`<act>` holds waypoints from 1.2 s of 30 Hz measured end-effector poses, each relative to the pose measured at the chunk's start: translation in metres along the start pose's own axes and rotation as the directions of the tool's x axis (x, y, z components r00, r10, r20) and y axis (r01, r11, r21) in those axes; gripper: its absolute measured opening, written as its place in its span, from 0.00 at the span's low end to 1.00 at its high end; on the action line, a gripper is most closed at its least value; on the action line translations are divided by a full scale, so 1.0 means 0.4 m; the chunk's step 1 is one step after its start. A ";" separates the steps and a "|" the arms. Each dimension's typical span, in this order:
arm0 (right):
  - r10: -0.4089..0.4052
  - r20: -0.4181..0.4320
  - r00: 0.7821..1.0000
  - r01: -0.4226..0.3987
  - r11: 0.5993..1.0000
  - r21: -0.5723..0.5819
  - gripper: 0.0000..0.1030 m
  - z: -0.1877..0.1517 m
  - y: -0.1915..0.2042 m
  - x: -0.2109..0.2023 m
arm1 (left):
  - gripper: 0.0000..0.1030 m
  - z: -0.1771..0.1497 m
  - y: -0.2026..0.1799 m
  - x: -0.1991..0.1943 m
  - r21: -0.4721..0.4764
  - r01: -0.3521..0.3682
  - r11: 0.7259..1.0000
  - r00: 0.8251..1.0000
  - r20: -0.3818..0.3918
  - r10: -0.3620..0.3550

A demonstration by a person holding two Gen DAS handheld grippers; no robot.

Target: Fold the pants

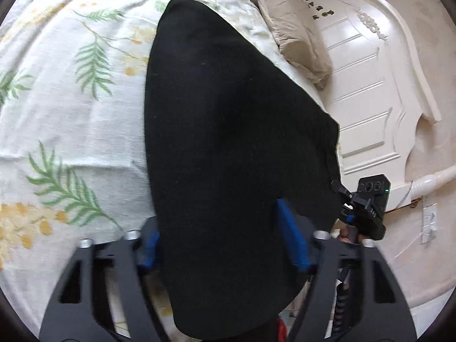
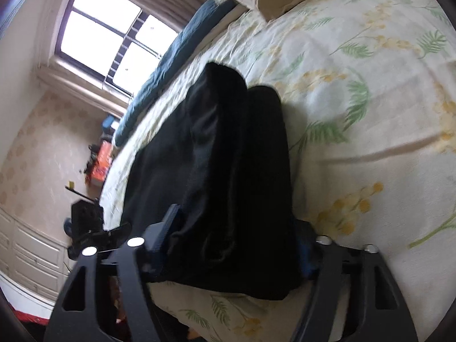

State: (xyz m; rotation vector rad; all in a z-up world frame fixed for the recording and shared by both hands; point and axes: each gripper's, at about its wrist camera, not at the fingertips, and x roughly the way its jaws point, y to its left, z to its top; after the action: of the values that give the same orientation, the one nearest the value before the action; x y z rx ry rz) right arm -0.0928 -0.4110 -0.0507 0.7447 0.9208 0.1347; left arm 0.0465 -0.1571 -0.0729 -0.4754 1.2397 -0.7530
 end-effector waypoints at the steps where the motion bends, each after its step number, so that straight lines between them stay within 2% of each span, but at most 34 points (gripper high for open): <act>1: -0.019 0.003 1.000 0.019 1.000 -0.013 0.56 -0.005 0.005 0.001 | 0.47 0.002 0.004 -0.001 -0.006 0.016 1.000 1.000 -0.004 -0.016; 3: -0.007 0.016 1.000 0.007 1.000 -0.008 0.47 -0.006 0.007 -0.004 | 0.40 0.002 0.015 -0.005 -0.026 0.042 0.999 0.999 -0.003 -0.042; 6: -0.010 0.039 0.999 0.011 1.000 -0.019 0.42 -0.013 0.028 -0.009 | 0.32 0.002 0.016 -0.024 -0.025 0.050 0.998 0.999 0.016 -0.049; 9: -0.001 0.058 0.998 0.003 1.000 -0.030 0.40 -0.016 0.060 -0.008 | 0.28 -0.003 0.004 -0.051 0.006 0.024 1.000 0.999 0.045 -0.025; 15: 0.059 0.044 0.997 -0.057 0.997 -0.057 0.39 -0.017 0.120 0.037 | 0.27 -0.010 0.050 -0.130 -0.014 0.017 1.000 0.995 0.094 -0.016; 24: 0.196 -0.058 0.979 -0.202 0.974 -0.104 0.36 -0.050 0.253 0.192 | 0.27 -0.050 0.170 -0.307 -0.063 -0.046 0.997 0.982 0.182 0.057; 29: 0.223 -0.089 0.971 -0.231 0.969 -0.087 0.36 -0.070 0.250 0.236 | 0.28 -0.071 0.244 -0.332 -0.104 0.005 0.995 0.982 0.186 0.014; 32: 0.252 -0.094 0.963 -0.256 0.966 -0.036 0.37 -0.074 0.212 0.240 | 0.33 -0.076 0.244 -0.320 -0.059 0.006 0.998 0.980 0.201 0.006; 33: 0.258 -0.096 0.961 -0.262 0.965 -0.025 0.39 -0.075 0.205 0.240 | 0.39 -0.075 0.238 -0.316 -0.036 0.002 0.999 0.979 0.205 0.006; 34: 0.259 -0.096 0.961 -0.262 0.965 -0.018 0.42 -0.076 0.204 0.239 | 0.52 -0.077 0.239 -0.316 -0.030 -0.008 1.000 0.978 0.207 0.014; 36: 0.248 -0.104 0.963 -0.252 0.967 -0.025 0.55 -0.078 0.211 0.229 | 0.69 -0.082 0.242 -0.322 -0.025 -0.006 1.000 0.975 0.221 0.012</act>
State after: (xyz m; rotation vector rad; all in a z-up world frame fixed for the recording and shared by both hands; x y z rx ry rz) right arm -0.0432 -0.2940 -0.0706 0.8233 0.9136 0.4148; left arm 0.0219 0.0054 -0.0636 -0.5579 1.0425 -0.6588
